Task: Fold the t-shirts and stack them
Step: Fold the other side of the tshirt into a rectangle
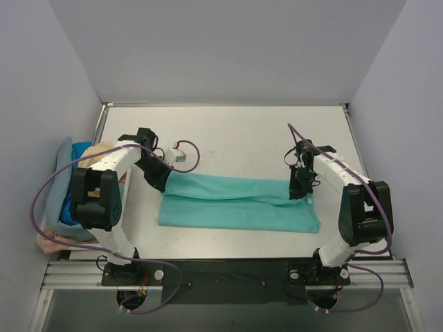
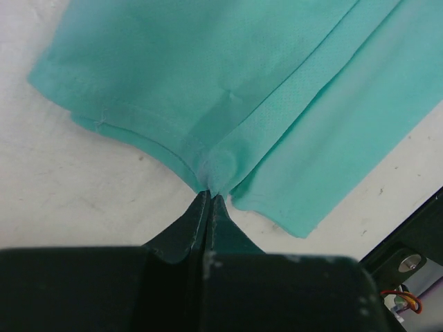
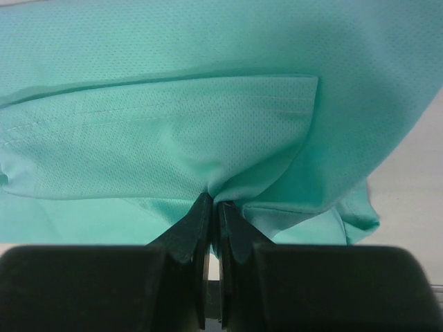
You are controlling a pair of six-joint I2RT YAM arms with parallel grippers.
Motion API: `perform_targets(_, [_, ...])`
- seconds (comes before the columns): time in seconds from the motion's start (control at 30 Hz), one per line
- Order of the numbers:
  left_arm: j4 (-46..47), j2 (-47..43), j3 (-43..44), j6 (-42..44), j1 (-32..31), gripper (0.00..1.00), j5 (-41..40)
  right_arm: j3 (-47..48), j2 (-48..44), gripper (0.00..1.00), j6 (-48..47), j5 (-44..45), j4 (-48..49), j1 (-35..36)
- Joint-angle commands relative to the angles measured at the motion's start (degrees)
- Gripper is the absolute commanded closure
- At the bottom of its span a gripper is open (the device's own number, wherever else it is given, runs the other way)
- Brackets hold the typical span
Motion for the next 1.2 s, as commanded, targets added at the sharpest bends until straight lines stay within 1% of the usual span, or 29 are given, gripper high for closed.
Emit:
perform_targets(0.0, [3.6,-2.7,-1.7,1.3,-1.4,1.00,0.1,-0.8,-1.8,1.00,3.3,2.1,2.0,0.1])
perform_targets(0.1, [3.5,-2.6,-2.2,1.6,-1.4,1.00,0.0,-1.8,-2.4,1.00,3.5,3.2,2.0,0.1])
perform_targets(0.23, [0.8,-2.0,-1.7,3.0,-1.4,1.00,0.9,-3.9,-3.4,1.00,4.0,4.5,1.8,0.0])
perform_targets(0.27, [-0.1,-2.0,-1.4,3.4,-1.4,1.00,0.9,-4.4,-4.0,0.98,4.6,4.7,1.4,-0.1])
perform_targets(0.37, [-0.5,-2.4,-1.2,3.8,-1.3,1.00,0.6,-5.7,-5.5,0.88,6.6,5.5,0.1,-0.4])
perform_targets(0.47, [-0.2,-2.8,-1.4,3.8,-1.5,1.00,0.4,-7.5,-8.0,0.73,8.0,5.5,-1.0,-0.7])
perform_targets(0.53, [-0.7,-2.8,-1.2,3.9,-1.5,1.00,0.7,-8.9,-9.0,0.68,8.7,4.8,-1.6,-1.2])
perform_targets(0.63, [-2.9,-2.9,-0.2,5.5,-1.4,1.00,1.6,-9.9,-11.0,0.67,9.1,4.4,-2.4,-3.2])
perform_targets(0.7, [-5.1,-3.3,1.0,6.8,-1.4,0.85,1.7,-9.5,-13.2,0.71,8.6,5.4,-3.0,-4.3])
perform_targets(0.73, [-7.1,-3.8,1.7,8.3,-1.4,0.67,1.5,-9.1,-13.8,0.72,8.5,6.3,-3.3,-4.4])
perform_targets(0.8, [-11.0,-4.1,3.6,11.7,-1.0,0.44,1.4,-7.5,-15.0,0.72,7.1,6.2,-3.4,-4.4])
perform_targets(0.83, [-12.5,-4.3,5.2,15.1,-0.9,0.38,1.4,-6.0,-15.0,0.72,6.3,5.9,-3.4,-4.3])
perform_targets(0.87, [-16.1,-4.5,6.0,16.7,-0.8,0.29,2.1,-5.4,-14.7,0.73,5.9,5.5,-3.5,-4.2])
perform_targets(0.9, [-18.8,-4.7,7.9,19.5,-0.8,0.28,2.6,-4.0,-13.9,0.76,5.5,5.5,-3.4,-4.1])
perform_targets(0.93, [-19.2,-4.7,8.7,20.2,-0.8,0.28,3.9,-3.4,-13.2,0.80,5.3,5.6,-3.2,-4.1])
perform_targets(0.97, [-18.3,-4.7,10.4,19.1,-0.9,0.28,4.9,-2.0,-11.7,0.88,5.1,5.7,-3.2,-4.0])
perform_targets(1.0, [-16.8,-4.6,11.0,17.2,-1.4,0.32,6.4,-1.5,-10.9,0.92,5.1,5.6,-2.5,-4.0])
perform_targets(1.03, [-12.7,-4.3,11.5,12.5,-1.6,0.39,7.2,-0.7,-9.3,0.98,5.2,5.5,-1.7,-4.1])
perform_targets(1.07, [-10.3,-3.4,11.4,10.3,-2.8,0.52,7.9,-0.5,-8.7,1.00,5.3,5.1,-0.3,-4.3])
perform_targets(1.1, [-5.8,-3.0,10.6,4.5,-3.4,0.61,7.9,-0.2,-6.9,1.00,6.3,5.0,0.8,-4.7])
perform_targets(1.13, [-2.6,-2.1,9.6,1.7,-4.8,0.68,6.1,0.2,-5.9,1.00,6.7,4.1,1.2,-5.8])
perform_targets(1.17, [2.2,-1.7,7.1,-2.4,-5.4,0.69,4.9,0.3,-4.0,1.00,7.7,3.7,2.1,-6.3])
